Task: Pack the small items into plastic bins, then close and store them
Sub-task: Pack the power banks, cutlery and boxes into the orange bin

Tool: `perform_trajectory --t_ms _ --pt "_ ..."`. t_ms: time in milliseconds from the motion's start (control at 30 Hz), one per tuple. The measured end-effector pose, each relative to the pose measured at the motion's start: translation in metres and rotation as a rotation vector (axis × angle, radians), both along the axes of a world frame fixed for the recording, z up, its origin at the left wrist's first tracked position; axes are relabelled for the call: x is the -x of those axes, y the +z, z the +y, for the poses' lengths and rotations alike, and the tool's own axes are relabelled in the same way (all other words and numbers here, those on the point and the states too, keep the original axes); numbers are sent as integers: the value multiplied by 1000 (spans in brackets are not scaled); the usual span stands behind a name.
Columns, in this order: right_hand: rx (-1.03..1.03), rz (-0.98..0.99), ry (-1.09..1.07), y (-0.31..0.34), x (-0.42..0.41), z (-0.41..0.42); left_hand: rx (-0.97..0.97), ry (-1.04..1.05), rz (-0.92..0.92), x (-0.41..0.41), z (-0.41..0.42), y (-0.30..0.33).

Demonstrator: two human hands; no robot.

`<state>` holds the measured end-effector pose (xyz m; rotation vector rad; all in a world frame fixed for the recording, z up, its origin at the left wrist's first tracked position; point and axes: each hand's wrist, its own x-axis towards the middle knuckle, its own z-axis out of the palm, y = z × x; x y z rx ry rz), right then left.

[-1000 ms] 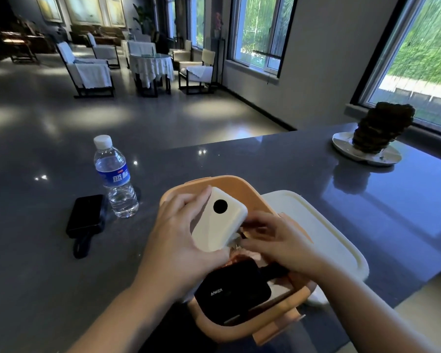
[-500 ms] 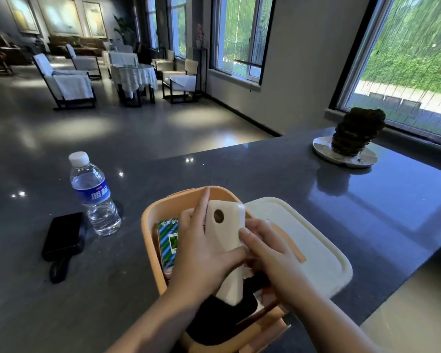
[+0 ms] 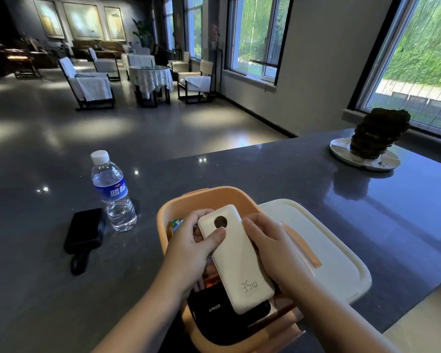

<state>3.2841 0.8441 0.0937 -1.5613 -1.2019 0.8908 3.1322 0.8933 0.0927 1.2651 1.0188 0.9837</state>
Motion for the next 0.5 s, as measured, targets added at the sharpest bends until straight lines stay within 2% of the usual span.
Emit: perform_trajectory --t_ms 67,167,267,367,467,500 --pt "-49 -90 96 -1 4 -5 -7 52 -10 -2 -3 -1" --pt "-95 -479 214 -11 4 -8 68 114 -73 -1 -5 -5" --pt "-181 -570 190 -17 -3 -5 97 71 -97 4 -9 -6" --pt "-145 -661 238 -14 -22 -2 -81 -3 61 22 -5 -13" --pt "-48 -802 447 -4 -40 2 -358 128 429 43 2 -27" --pt "-29 -848 524 -2 -41 4 -406 155 493 46 3 -30"
